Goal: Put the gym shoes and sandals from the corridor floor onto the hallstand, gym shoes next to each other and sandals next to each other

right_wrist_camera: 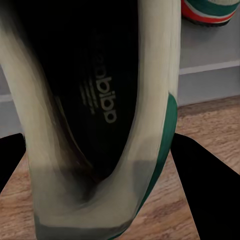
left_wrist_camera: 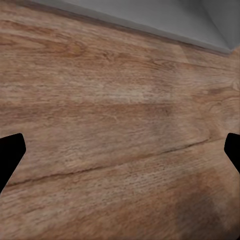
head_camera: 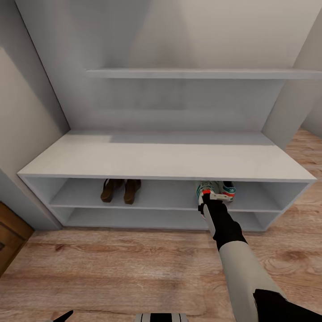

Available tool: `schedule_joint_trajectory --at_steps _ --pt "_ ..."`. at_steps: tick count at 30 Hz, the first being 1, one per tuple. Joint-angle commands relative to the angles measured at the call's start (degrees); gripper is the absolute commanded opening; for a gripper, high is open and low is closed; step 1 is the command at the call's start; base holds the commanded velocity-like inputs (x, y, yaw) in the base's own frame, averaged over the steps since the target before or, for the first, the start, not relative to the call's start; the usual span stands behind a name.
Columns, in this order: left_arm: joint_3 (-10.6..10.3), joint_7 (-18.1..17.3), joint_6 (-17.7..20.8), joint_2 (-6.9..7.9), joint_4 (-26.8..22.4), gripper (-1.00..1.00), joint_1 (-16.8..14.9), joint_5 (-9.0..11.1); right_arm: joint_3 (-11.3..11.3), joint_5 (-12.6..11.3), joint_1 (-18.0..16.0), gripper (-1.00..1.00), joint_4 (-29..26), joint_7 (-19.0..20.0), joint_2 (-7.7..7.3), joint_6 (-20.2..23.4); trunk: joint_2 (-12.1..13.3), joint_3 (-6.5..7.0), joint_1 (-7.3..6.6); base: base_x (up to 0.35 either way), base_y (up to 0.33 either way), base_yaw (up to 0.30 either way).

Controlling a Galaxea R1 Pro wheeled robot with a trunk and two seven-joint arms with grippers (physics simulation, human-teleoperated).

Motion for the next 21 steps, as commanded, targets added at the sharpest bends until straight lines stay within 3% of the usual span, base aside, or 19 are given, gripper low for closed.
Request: schedule_joint_trajectory --at_steps 1,17,21 --pt "0.1 -0.21 -0.3 0.0 0.07 1.0 -0.04 0.05 -0.19 0.57 -0.03 -1.0 -0.05 0.28 0.07 0.35 -0.02 -0.05 -0.01 0.0 0.0 0.0" --pt "0.0 -0.21 -0.26 0.0 0.13 1.0 -0.03 0.03 -0.36 0.5 -0.03 -1.0 -0.28 0.28 0.07 0.35 -0.03 -0.51 0.01 0.001 0.0 0.0" --pt "0.07 -0.24 -0.23 0.0 0.15 1.0 -0.04 0.05 -0.37 0.53 -0.03 -1.0 -0.29 0.28 0.07 0.35 -0.03 -0.51 0.01 0.178 0.0 0.0"
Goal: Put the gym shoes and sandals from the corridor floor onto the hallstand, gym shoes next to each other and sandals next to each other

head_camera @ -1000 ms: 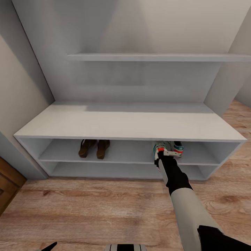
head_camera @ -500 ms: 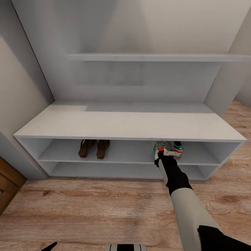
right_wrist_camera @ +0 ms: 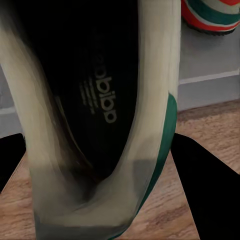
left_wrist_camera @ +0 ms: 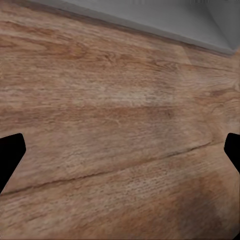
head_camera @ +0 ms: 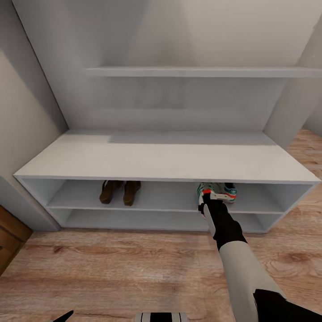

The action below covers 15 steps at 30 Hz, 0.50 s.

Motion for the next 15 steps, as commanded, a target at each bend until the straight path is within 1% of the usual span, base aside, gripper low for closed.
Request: schedule_joint_trajectory --at_steps 1,11,13,15 --pt "0.12 -0.25 -0.31 0.0 0.07 1.0 -0.04 0.07 -0.19 0.56 -0.03 -1.0 -0.07 0.28 0.07 0.35 -0.02 -0.05 0.01 0.091 0.0 0.0" --pt "0.14 -0.27 -0.36 0.0 0.16 1.0 -0.04 0.08 -0.19 0.61 -0.03 -1.0 -0.04 0.28 0.07 0.35 -0.02 -0.05 0.01 0.02 0.0 0.0" --pt "0.14 -0.27 -0.31 0.0 0.16 1.0 -0.04 0.08 -0.19 0.61 -0.03 -1.0 0.0 0.28 0.07 0.35 -0.02 -0.05 0.01 0.12 0.0 0.0" --pt "0.19 -0.27 -0.31 0.0 0.16 1.0 -0.04 0.1 -0.19 0.6 -0.03 -1.0 0.01 0.28 0.07 0.35 -0.02 -0.05 0.01 0.232 0.0 0.0"
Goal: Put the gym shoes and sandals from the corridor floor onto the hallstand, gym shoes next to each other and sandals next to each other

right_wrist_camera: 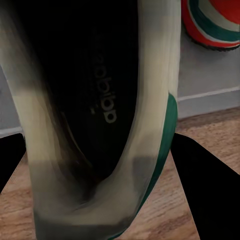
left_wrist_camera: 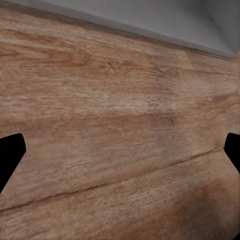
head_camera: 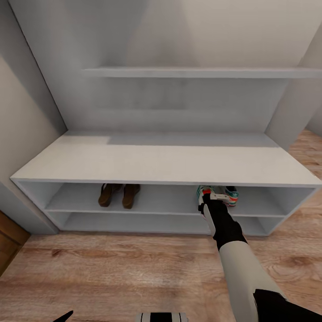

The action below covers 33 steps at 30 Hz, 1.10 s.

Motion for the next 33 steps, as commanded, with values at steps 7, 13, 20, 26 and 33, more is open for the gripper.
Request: schedule_joint_trajectory --at_steps 7,13,20,26,33 --pt "0.14 -0.23 -0.34 0.0 0.15 1.0 -0.04 0.1 -0.19 0.56 -0.03 -1.0 0.02 0.28 0.07 0.35 -0.02 -0.05 0.01 0.082 0.0 -0.04" --pt "0.14 -0.23 -0.34 0.0 0.16 1.0 -0.04 0.1 -0.16 0.55 -0.03 -1.0 0.03 0.28 0.07 0.35 -0.02 -0.05 0.01 0.003 0.0 -0.074" --pt "0.14 -0.23 -0.31 0.0 0.16 1.0 -0.04 0.1 -0.16 0.58 -0.03 -1.0 0.02 0.28 0.07 0.35 -0.02 -0.05 0.01 0.07 0.0 -0.006" --pt "0.05 -0.23 -0.34 0.0 0.14 1.0 -0.04 0.1 -0.18 0.58 -0.03 -1.0 -0.05 0.28 0.07 0.35 -0.02 -0.05 0.01 0.067 0.0 0.0" --pt "-0.18 -0.31 -0.34 0.0 0.08 1.0 -0.04 0.1 -0.19 0.57 -0.03 -1.0 -0.11 0.28 0.07 0.35 -0.02 -0.05 0.01 0.007 0.0 0.0"
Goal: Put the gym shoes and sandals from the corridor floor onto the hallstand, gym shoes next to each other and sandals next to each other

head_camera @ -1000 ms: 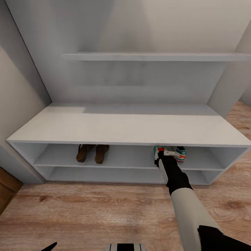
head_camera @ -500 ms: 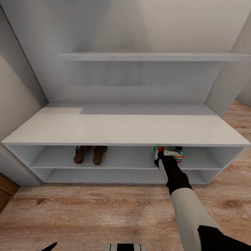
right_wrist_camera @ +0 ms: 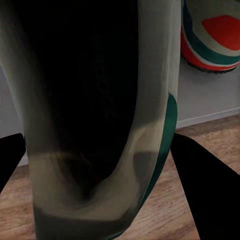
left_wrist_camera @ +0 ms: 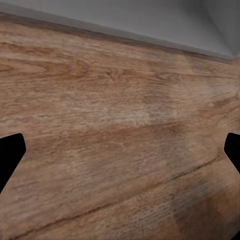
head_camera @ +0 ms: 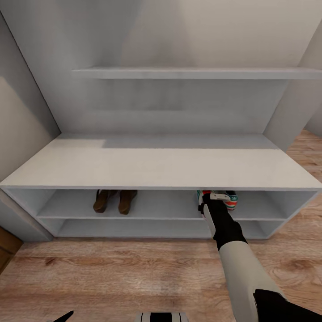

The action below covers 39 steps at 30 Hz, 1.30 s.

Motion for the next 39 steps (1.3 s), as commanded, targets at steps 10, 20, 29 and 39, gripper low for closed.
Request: schedule_joint_trajectory --at_steps 10,20,29,39 --pt "0.07 -0.24 -0.28 0.0 0.01 1.0 -0.04 0.07 -0.19 0.57 -0.03 -1.0 -0.13 0.28 0.07 0.35 -0.09 -1.4 0.12 0.0 0.0 0.0" --pt "0.07 -0.24 -0.28 0.0 0.07 1.0 -0.04 0.07 -0.27 0.55 -0.03 -1.0 -0.17 0.28 0.07 0.35 -0.09 -1.44 0.12 0.025 0.0 0.0" --pt "0.07 -0.24 -0.28 0.0 0.14 1.0 -0.04 0.07 -0.28 0.57 -0.03 -1.0 -0.15 0.28 0.07 0.35 -0.09 -1.44 0.12 0.087 0.0 0.0" --pt "0.13 -0.24 -0.28 0.07 0.17 1.0 -0.04 0.07 -0.28 0.57 -0.03 -1.0 -0.11 0.28 0.07 0.35 -0.09 -1.44 0.12 0.066 0.0 0.0"
